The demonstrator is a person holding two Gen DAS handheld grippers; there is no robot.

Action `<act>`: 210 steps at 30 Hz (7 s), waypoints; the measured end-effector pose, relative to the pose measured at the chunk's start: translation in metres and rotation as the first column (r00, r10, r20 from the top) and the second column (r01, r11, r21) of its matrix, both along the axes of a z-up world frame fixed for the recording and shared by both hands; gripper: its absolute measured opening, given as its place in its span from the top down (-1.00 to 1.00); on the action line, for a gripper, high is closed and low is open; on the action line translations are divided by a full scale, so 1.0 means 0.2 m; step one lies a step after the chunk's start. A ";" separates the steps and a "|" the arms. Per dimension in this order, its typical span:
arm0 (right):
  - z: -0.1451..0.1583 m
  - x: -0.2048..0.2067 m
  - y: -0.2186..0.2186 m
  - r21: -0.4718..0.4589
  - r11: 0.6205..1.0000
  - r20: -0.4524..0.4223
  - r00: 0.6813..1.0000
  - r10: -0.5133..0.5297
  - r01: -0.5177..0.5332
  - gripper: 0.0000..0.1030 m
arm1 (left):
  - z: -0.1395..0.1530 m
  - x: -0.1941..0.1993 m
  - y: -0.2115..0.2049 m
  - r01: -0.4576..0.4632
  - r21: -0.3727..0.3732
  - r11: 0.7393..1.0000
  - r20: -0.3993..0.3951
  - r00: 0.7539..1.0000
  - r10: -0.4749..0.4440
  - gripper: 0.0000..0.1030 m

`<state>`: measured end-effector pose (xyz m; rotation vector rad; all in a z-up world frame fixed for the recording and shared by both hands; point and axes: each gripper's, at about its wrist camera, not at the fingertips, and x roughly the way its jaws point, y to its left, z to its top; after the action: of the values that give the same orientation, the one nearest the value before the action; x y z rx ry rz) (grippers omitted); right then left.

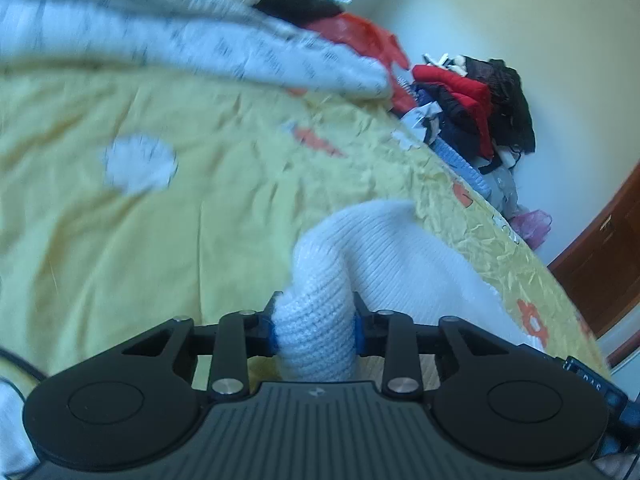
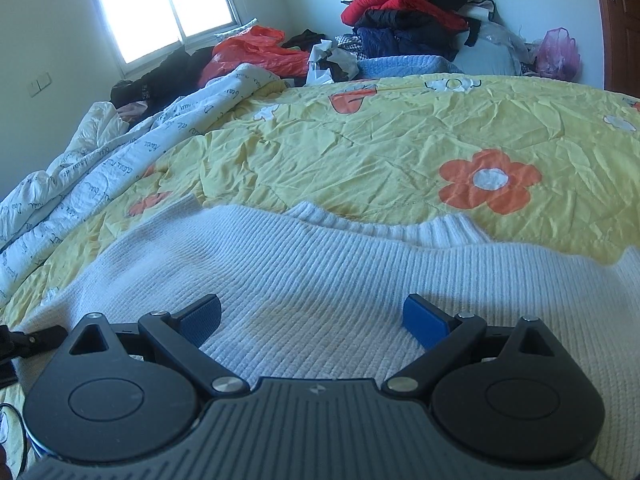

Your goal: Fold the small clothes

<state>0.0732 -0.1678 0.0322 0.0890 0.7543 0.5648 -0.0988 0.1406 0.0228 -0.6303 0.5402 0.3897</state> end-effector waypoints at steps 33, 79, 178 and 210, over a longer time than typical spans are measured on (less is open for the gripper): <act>0.27 0.24 0.68 0.113 0.929 -0.259 0.893 0.369 -0.352 -0.39 | 0.00 -0.08 -0.92 0.393 0.832 0.392 -0.200 0.871 -0.448 0.44; 0.39 0.13 0.09 0.283 0.930 -0.155 0.945 0.287 -0.235 0.52 | 0.14 -0.23 -1.15 0.350 0.895 0.278 -0.122 0.789 -0.602 0.48; 0.02 -0.06 -1.12 0.223 0.936 -0.296 0.934 -0.202 0.274 -0.96 | 0.11 0.54 -0.57 0.767 0.000 0.642 0.053 0.641 -0.766 -0.82; -0.10 0.25 -0.65 0.448 0.848 -0.391 0.915 -0.098 0.282 -0.50 | 0.05 0.92 -0.24 0.700 -0.235 0.675 0.042 0.701 -0.712 -0.46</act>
<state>0.1235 -0.2981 0.0113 0.7617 0.9228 0.5438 0.0861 0.0936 0.0334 -0.5851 0.8465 -0.4136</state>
